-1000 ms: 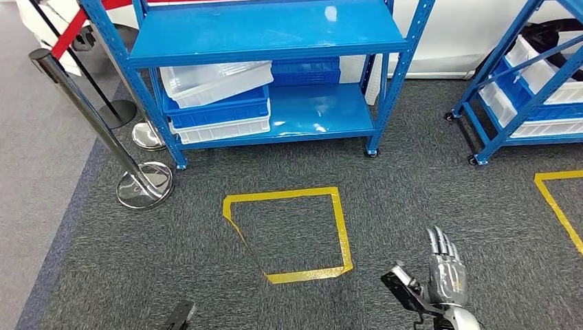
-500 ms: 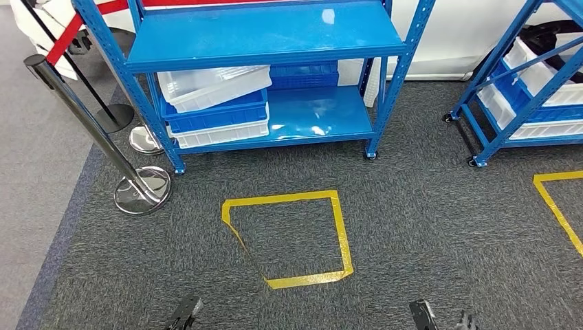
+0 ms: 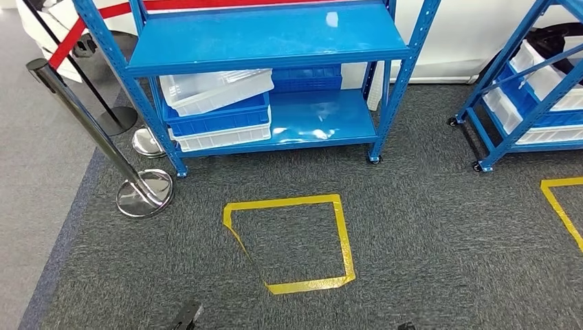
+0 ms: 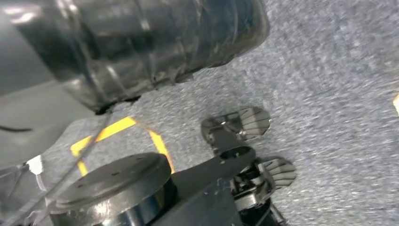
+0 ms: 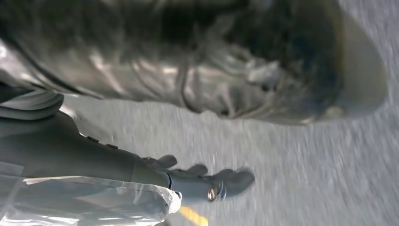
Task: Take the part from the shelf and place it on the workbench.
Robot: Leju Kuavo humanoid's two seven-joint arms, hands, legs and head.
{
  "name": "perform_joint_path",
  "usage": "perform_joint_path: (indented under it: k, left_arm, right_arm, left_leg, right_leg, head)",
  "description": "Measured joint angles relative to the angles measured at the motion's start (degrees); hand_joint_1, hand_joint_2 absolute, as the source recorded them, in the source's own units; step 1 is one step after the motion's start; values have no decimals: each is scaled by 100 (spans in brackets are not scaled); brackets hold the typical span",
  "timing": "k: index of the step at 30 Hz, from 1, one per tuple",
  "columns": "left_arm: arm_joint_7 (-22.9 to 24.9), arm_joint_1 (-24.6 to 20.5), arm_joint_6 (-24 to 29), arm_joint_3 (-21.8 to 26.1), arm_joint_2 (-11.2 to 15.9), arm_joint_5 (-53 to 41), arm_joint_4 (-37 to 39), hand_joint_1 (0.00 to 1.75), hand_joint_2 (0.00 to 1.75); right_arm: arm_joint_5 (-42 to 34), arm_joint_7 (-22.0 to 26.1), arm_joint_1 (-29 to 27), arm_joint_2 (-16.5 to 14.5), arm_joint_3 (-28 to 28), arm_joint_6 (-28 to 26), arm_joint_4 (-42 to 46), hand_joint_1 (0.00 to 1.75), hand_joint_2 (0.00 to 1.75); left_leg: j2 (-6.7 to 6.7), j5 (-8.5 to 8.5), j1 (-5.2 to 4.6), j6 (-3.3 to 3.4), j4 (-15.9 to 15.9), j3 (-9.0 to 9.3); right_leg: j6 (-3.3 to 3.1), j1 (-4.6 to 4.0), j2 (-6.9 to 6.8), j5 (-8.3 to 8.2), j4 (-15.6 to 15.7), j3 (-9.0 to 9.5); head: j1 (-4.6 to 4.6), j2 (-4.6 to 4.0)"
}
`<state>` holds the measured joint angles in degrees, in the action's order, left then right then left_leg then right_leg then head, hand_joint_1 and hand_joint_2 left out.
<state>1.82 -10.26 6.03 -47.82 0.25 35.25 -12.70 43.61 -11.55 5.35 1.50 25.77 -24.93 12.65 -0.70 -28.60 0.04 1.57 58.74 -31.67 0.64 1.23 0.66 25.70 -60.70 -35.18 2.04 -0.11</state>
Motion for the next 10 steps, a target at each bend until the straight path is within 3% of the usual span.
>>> perform_joint_path:
  k: [1, 5, 10]
  left_arm:
    - [67, -9, 18, 0, 3, 14, 0, 0, 0]
    - [217, -58, 119, -2, 7, 130, 0, 0, 175]
    - [257, -86, 373, -2, 12, 263, 0, 0, 175]
  right_arm:
    - [-90, 37, 1, -38, 33, 121, -20, 0, 0]
    - [-232, 278, 26, -191, 138, 504, -86, 0, 175]
    - [250, 562, 37, -316, 151, 908, -131, 0, 175]
  left_leg:
    - [0, 5, 5, 19, -16, 10]
    - [0, 10, 13, 14, -81, 42]
    - [1, 18, 16, -12, -114, 56]
  right_leg:
    - [-12, -10, 2, 6, -1, 2]
    - [-74, -26, 3, 29, -2, 21]
    - [-103, -33, 2, 37, -3, 34]
  head:
    - [-1, 0]
    - [0, 0]
    - [0, 0]
